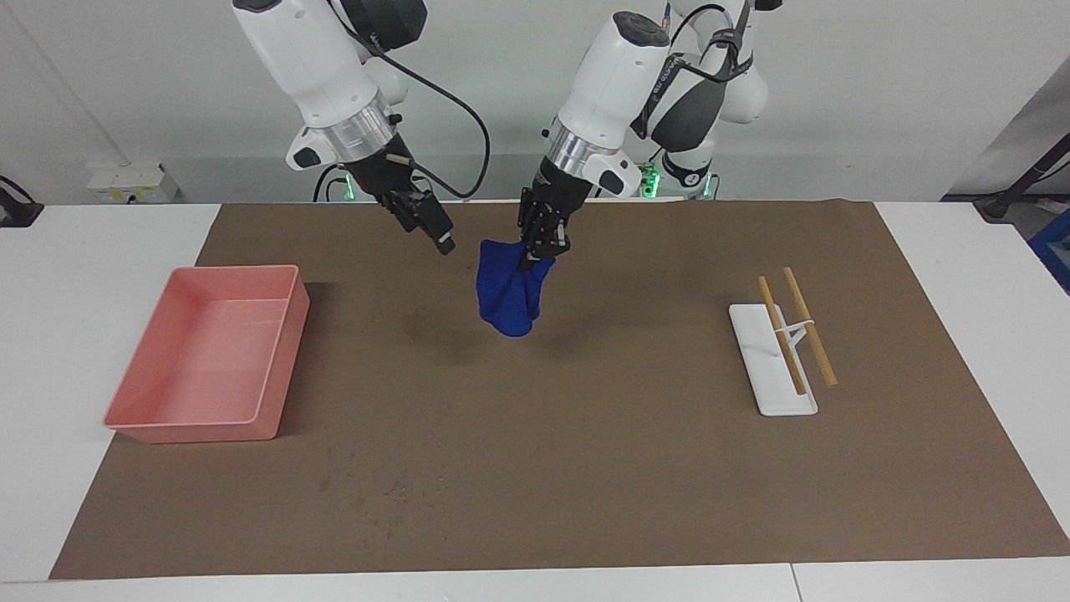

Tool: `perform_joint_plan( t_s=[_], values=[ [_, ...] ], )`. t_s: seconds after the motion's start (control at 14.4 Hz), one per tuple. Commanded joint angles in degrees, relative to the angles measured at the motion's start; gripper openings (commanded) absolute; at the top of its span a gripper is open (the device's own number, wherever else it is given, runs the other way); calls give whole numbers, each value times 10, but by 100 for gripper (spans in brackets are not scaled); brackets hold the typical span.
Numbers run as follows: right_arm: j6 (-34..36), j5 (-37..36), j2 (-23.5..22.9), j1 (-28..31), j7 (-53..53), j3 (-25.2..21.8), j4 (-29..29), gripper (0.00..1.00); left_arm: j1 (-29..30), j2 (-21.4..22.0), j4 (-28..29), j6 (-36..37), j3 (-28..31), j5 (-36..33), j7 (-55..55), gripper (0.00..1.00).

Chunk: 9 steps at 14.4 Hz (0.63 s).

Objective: Wipe water with towel using both arms
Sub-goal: 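Lift the blue cloth with the left gripper toward the right gripper, then grasp the cloth with the right gripper while the left gripper releases it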

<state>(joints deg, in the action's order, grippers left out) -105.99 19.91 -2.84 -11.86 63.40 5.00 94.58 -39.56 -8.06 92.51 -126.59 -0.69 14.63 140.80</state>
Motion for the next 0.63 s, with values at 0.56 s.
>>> perform_joint_plan(
  t_s=[0.56],
  values=[
    [-65, 90, 1, -7, 51, -1, 52, 80, -8, 9, -18, -56, 0, 1, 107, 0]
  ],
)
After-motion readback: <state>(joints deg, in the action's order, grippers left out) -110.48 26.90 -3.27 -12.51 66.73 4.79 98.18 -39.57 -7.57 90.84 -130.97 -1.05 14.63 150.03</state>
